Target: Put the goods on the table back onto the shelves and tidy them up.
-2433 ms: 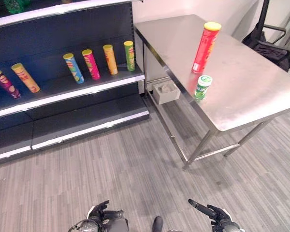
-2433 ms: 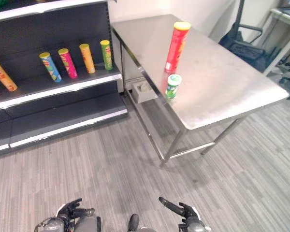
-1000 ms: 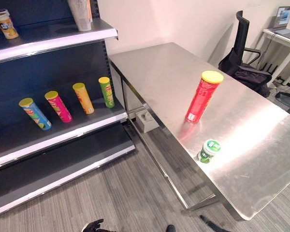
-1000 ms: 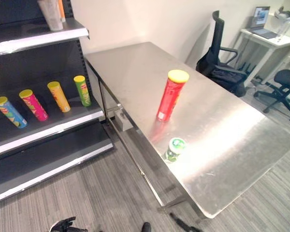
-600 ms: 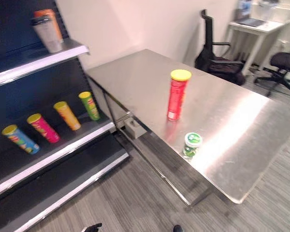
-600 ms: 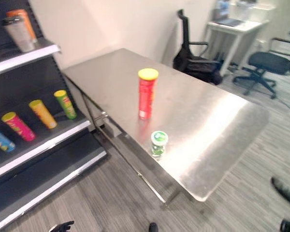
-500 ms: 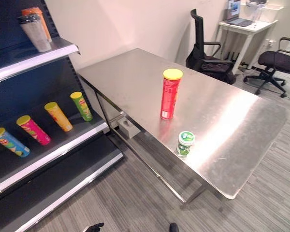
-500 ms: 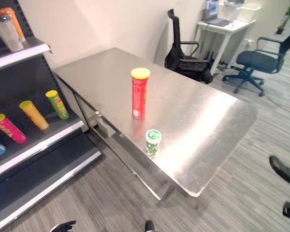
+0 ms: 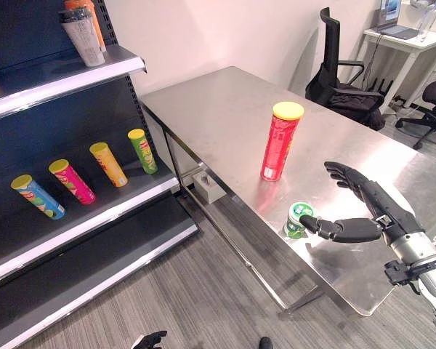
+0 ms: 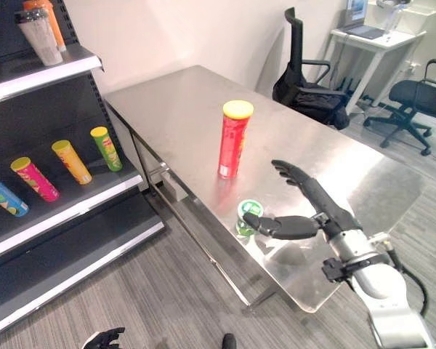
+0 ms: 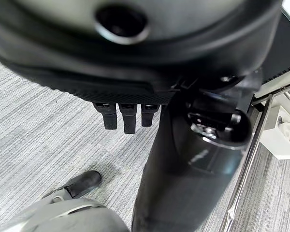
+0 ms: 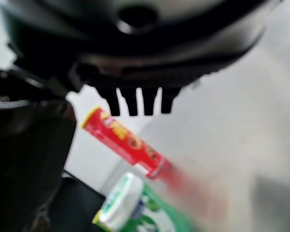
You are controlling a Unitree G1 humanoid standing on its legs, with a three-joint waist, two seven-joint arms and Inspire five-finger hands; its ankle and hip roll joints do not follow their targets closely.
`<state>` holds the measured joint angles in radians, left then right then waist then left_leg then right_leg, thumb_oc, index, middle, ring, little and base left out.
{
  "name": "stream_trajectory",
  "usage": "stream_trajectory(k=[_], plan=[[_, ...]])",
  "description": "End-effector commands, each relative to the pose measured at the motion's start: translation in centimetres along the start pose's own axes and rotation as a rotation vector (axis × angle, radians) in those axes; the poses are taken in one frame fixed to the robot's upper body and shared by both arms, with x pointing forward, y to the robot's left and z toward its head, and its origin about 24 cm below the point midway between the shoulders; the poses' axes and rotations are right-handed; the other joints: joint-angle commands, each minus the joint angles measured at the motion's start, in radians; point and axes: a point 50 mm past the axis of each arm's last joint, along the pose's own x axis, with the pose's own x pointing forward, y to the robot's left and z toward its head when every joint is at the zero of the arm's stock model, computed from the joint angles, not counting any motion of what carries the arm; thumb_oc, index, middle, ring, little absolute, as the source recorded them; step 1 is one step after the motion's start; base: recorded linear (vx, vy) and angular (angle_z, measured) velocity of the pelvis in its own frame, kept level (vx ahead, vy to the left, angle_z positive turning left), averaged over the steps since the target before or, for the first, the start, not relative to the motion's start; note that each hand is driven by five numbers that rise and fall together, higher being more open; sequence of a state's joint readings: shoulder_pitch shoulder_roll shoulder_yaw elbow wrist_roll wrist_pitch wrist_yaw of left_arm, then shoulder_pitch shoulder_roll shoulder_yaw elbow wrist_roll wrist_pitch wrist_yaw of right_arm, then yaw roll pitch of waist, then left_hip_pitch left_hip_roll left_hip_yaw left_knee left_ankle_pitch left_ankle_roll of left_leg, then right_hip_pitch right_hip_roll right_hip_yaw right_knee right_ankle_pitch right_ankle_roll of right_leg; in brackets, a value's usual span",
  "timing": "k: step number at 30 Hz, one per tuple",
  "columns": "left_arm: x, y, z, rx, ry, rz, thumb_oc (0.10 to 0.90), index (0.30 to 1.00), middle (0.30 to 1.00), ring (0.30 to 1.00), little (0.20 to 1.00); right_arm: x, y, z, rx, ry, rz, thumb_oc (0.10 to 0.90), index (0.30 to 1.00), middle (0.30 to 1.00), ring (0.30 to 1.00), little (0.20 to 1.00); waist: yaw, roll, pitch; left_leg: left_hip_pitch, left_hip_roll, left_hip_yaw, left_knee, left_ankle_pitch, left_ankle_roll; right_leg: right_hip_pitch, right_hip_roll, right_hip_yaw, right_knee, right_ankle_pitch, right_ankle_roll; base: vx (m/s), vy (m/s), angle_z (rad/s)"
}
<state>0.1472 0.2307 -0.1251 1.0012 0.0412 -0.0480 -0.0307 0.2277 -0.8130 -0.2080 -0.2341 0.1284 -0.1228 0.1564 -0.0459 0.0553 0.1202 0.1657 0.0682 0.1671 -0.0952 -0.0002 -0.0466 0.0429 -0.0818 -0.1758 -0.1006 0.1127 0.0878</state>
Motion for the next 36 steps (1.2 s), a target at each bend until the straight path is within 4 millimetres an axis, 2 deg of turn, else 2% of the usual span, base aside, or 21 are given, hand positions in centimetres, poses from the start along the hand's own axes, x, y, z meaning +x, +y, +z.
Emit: stream_trajectory(k=[1,10,14,24,25,26,27,28,36], plan=[[0.4,2.6,1.9,0.086,-0.063,0.046,0.800,0.900,0.900,0.900,0.900,1.4,-3.5,4.2,-0.117,-0.226,-0.121,0.800,0.900,0.900,0.900,0.900,0.011,-0.051,-0.027,-0.021,0.023,0.028,0.008,-0.025,-0.037,0.069,-0.055,-0.016,0.013,-0.091,0.074,0.00,0.000,0.00],[0.4,2.5,1.5,0.083,-0.048,0.056,0.800,0.900,0.900,0.900,0.900,1.9,-0.5,1.1,-0.178,-0.095,-0.038,0.800,0.900,0.900,0.900,0.900,0.021,-0.059,-0.023,-0.023,0.029,0.022,0.008,-0.020,-0.038,0.075,-0.052,-0.031,0.013,-0.094,0.070,0.02,-0.014,0.03],[0.3,2.7,1.4,0.078,-0.043,0.072,0.800,0.900,0.900,0.900,0.900,2.6,0.7,0.8,-0.170,-0.094,-0.030,0.800,0.900,0.900,0.900,0.900,0.035,-0.061,-0.021,-0.024,0.029,0.016,0.008,-0.019,-0.038,0.079,-0.055,-0.043,0.013,-0.095,0.069,0.00,-0.005,0.02],[0.2,2.9,1.0,0.060,-0.031,0.096,0.800,0.900,0.900,0.900,0.900,3.0,1.5,0.3,-0.166,-0.078,-0.054,0.800,0.900,0.900,0.900,0.900,0.050,-0.064,-0.024,-0.021,0.024,0.001,0.008,-0.021,-0.035,0.091,-0.057,-0.055,0.013,-0.099,0.068,0.01,-0.002,0.07],[0.2,2.9,0.9,0.055,-0.031,0.097,0.800,0.900,0.900,0.900,0.900,3.0,1.5,0.3,-0.166,-0.077,-0.053,0.770,0.855,0.855,0.855,0.855,0.052,-0.064,-0.023,-0.021,0.024,0.001,0.008,-0.021,-0.035,0.092,-0.057,-0.056,0.013,-0.099,0.068,0.00,0.000,0.00],[0.2,2.9,0.9,0.052,-0.032,0.099,0.800,0.900,0.900,0.900,0.900,3.0,1.6,0.3,-0.167,-0.079,-0.051,0.681,0.721,0.721,0.721,0.721,0.053,-0.064,-0.023,-0.021,0.023,-0.001,0.008,-0.021,-0.035,0.092,-0.058,-0.056,0.013,-0.098,0.068,0.00,0.000,0.00],[0.2,3.0,0.9,0.050,-0.032,0.100,0.800,0.900,0.900,0.900,0.900,3.0,1.6,0.3,-0.167,-0.078,-0.052,0.515,0.472,0.472,0.472,0.472,0.053,-0.065,-0.023,-0.022,0.023,-0.001,0.008,-0.021,-0.035,0.093,-0.058,-0.058,0.013,-0.099,0.068,0.00,0.000,0.00],[0.1,2.9,0.9,0.049,-0.032,0.101,0.800,0.900,0.900,0.900,0.900,3.0,1.5,0.2,-0.171,-0.071,-0.052,0.400,0.300,0.300,0.300,0.300,0.054,-0.065,-0.023,-0.022,0.023,-0.003,0.008,-0.021,-0.035,0.093,-0.058,-0.060,0.013,-0.099,0.068,0.00,0.000,0.00],[0.0,2.9,0.5,0.044,-0.021,0.101,0.800,0.900,0.900,0.900,0.900,2.6,1.0,0.1,-0.184,-0.059,-0.071,0.400,0.300,0.300,0.300,0.300,0.056,-0.068,-0.022,-0.022,0.020,-0.010,0.008,-0.024,-0.034,0.096,-0.060,-0.064,0.013,-0.100,0.068,0.00,0.002,0.03]])
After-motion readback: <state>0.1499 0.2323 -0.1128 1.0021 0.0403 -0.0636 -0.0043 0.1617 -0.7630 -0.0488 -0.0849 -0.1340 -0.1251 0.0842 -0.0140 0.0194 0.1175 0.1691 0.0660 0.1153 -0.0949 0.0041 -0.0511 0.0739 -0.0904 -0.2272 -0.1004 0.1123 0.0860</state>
